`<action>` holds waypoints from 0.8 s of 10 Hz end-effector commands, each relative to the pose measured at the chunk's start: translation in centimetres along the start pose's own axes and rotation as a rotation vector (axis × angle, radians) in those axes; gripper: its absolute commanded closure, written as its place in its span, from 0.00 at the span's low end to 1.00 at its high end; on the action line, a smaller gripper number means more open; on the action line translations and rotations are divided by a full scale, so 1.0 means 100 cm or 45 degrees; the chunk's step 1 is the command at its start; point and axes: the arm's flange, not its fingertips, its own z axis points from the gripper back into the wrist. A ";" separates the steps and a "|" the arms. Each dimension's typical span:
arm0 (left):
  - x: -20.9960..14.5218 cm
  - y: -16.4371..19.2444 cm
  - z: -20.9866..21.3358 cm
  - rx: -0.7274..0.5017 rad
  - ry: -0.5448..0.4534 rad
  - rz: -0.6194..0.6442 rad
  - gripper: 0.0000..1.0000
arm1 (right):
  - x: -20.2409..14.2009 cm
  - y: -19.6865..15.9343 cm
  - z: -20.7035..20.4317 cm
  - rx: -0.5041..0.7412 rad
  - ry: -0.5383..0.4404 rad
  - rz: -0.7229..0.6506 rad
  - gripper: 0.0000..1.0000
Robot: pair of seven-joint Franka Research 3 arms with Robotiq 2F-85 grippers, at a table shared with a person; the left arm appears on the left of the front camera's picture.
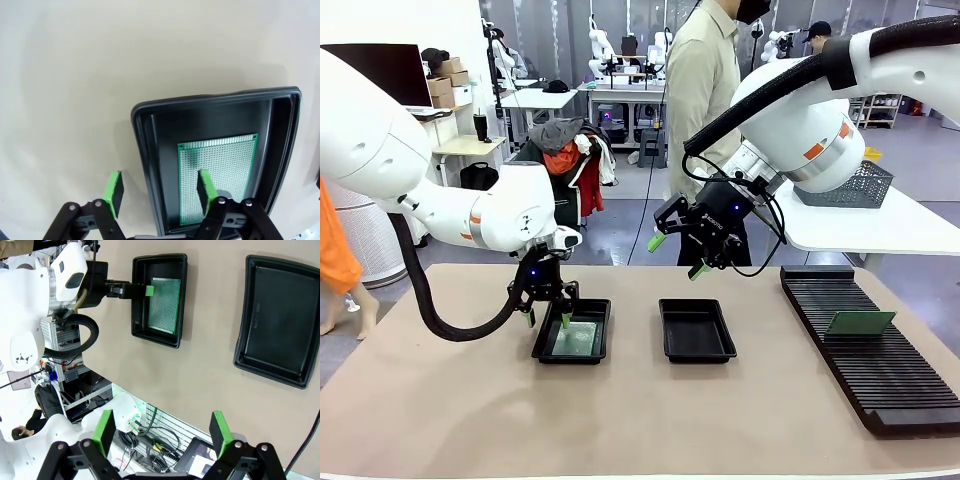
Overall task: Inspect and transfer BCBs to ESD trays.
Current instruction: Pick up the ESD tray and place it on the left side of the table.
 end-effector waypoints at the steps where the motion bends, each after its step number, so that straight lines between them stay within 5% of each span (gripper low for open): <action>1: -0.011 0.008 0.000 -0.022 -0.019 0.025 0.28 | 0.003 0.002 0.000 -0.022 -0.001 -0.019 0.00; 8: -0.015 0.012 0.001 -0.010 -0.054 0.073 0.62 | 0.003 0.002 0.000 -0.022 -0.001 -0.019 0.00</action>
